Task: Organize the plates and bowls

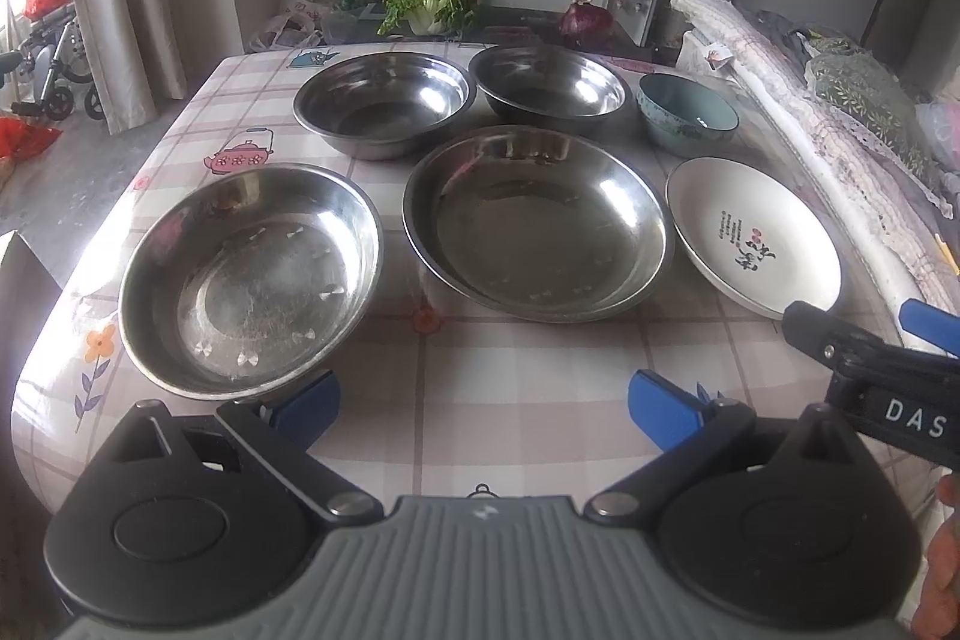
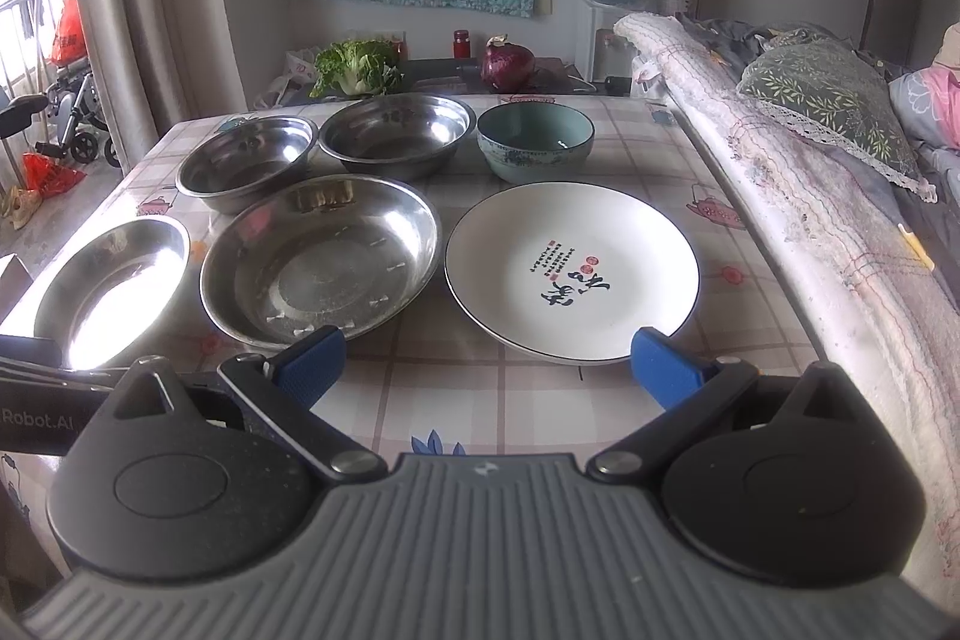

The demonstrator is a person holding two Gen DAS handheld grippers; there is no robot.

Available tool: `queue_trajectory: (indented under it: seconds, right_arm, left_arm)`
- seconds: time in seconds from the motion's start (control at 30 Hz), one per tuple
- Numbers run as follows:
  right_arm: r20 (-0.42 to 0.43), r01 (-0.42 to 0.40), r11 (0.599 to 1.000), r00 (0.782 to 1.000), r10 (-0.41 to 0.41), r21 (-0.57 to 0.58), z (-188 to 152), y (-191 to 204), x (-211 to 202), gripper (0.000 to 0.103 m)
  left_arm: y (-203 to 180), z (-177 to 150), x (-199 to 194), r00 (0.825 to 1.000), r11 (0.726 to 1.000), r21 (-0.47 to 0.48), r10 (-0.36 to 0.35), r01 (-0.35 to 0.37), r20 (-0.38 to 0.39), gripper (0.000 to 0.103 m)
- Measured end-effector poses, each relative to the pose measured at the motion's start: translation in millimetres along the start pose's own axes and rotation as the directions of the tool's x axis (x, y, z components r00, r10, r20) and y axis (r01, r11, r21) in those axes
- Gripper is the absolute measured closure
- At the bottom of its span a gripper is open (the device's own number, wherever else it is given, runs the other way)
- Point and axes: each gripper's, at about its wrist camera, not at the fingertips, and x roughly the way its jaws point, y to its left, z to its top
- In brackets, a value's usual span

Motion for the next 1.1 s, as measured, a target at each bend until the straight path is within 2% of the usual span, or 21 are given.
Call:
queue_trajectory:
  seconds: [1.1]
  right_arm:
    - [-0.003,0.005,0.999,1.0,-0.005,-0.036,2.9,9.2,-1.0,0.001]
  left_arm:
    - [2.0,3.8,-0.1,1.0,1.0,-0.001,-0.002,0.002,-0.001,0.0]
